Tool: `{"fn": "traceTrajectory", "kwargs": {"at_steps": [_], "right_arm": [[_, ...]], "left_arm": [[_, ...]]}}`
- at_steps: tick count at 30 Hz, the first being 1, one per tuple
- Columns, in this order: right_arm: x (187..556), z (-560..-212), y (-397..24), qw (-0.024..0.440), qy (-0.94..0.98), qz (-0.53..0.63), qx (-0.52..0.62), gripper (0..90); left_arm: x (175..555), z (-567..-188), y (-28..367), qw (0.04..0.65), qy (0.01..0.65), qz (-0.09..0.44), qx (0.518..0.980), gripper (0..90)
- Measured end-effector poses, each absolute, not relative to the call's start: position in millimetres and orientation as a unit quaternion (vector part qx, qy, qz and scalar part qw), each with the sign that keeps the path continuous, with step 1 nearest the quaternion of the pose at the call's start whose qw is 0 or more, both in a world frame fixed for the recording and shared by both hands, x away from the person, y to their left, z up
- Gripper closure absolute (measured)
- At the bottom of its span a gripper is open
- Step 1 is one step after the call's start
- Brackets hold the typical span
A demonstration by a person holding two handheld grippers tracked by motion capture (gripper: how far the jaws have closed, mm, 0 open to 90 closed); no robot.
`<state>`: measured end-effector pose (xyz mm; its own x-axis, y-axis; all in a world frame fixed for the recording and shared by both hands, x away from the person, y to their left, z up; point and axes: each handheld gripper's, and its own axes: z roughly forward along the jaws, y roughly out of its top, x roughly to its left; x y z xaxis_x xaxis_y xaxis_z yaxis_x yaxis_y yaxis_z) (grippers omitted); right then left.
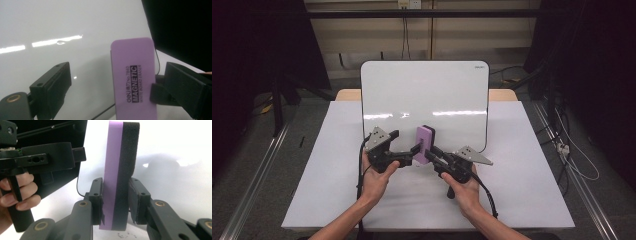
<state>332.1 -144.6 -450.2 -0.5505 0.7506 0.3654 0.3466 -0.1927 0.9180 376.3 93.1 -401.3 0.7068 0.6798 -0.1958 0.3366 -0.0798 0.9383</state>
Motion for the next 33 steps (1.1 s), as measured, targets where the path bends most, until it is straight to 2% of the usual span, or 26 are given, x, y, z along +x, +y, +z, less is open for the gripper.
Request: {"fn": "traceTrajectory", "kwargs": {"at_steps": [12,22,33], "right_arm": [[330.1,-442.6,-163.4,0.192,0.645,0.602,0.430,67.8],[324.3,-434.1,-178.3,0.226,0.661,0.578,0.421,68.0],[320.8,-423.5,-199.2,0.255,0.690,0.532,0.420,68.0]], "left_arm": [[373.3,-402.0,111.3,0.566,0.324,0.157,0.741,5.2],[370.5,-406.9,135.2,0.538,0.358,0.170,0.744,5.8],[355.1,-410.2,157.1,0.515,0.342,0.204,0.759,6.4]]}}
